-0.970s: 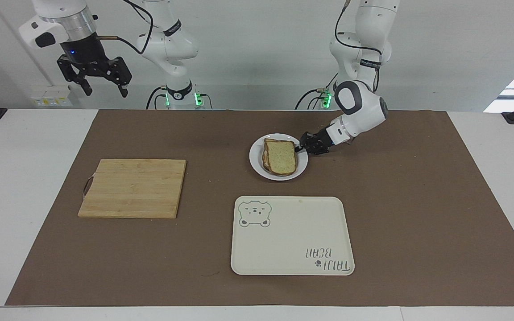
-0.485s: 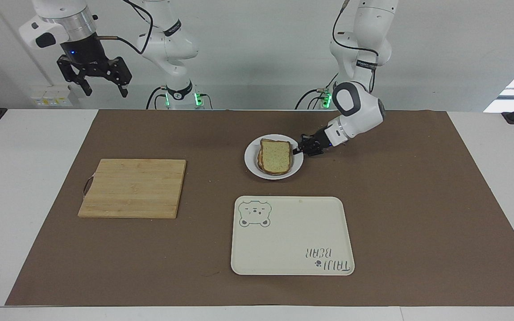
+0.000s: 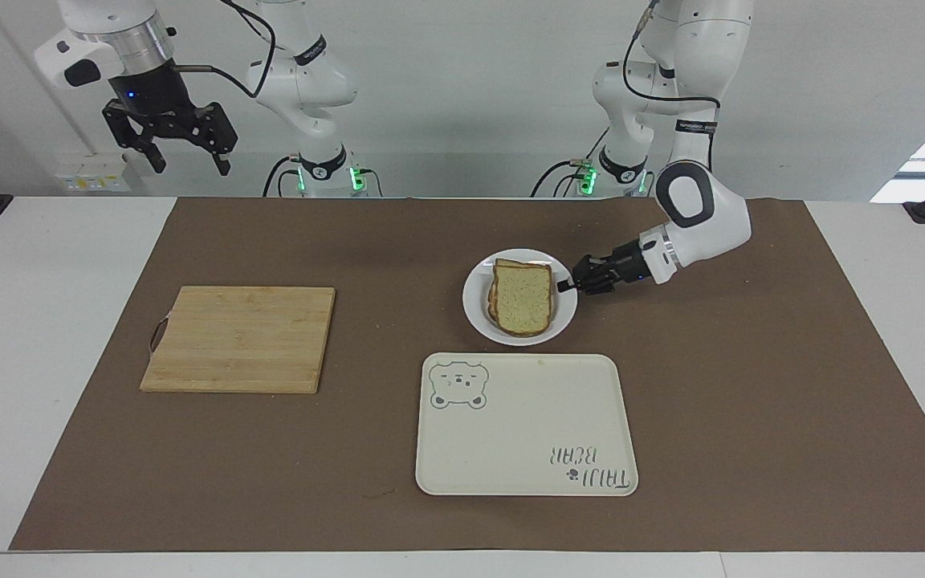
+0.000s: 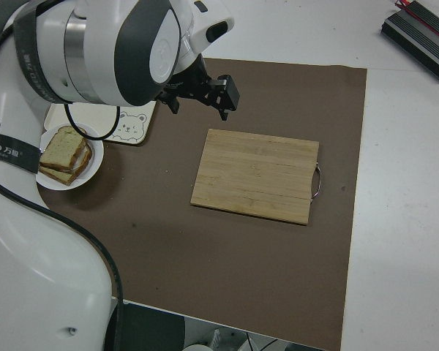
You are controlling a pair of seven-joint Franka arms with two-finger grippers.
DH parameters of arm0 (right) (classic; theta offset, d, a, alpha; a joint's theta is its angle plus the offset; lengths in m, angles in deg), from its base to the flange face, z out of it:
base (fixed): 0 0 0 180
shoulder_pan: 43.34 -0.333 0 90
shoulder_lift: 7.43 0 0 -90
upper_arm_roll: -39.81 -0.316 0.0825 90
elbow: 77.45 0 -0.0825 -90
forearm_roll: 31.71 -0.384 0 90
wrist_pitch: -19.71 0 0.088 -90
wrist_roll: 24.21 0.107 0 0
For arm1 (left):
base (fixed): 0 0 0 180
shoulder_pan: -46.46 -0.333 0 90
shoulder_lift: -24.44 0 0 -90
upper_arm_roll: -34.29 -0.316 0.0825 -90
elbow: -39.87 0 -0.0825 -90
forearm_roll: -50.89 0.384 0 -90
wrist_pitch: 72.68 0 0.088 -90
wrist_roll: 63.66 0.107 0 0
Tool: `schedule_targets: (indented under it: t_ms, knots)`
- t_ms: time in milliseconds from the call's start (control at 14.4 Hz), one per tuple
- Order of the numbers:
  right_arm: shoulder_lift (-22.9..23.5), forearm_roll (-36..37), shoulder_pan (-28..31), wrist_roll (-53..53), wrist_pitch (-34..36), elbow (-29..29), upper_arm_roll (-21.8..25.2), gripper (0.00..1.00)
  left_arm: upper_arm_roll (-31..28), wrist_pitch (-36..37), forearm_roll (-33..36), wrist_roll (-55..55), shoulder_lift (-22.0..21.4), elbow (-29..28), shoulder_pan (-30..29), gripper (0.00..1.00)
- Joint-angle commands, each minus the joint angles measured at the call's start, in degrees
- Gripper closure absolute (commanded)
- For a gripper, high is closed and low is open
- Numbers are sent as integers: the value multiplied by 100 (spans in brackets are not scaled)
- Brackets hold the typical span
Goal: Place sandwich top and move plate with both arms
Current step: 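Slide the plate with the left gripper onto the bear tray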
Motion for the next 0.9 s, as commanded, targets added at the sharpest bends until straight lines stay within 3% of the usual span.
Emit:
schedule_targets:
  t_ms: [0, 554, 832]
  knots:
    - [-34, -21, 93, -223, 36, 56, -34, 0, 31, 451, -15, -300, 511, 892, -323, 100]
    - [-34, -21, 93, -231, 53, 56, -34, 0, 49, 337, 363, -1049, 2074, 3019, -341, 100]
    - [-34, -21, 101, -231, 62, 56, -34, 0, 188, -145, 363, -1022, 2603, 3355, -333, 100]
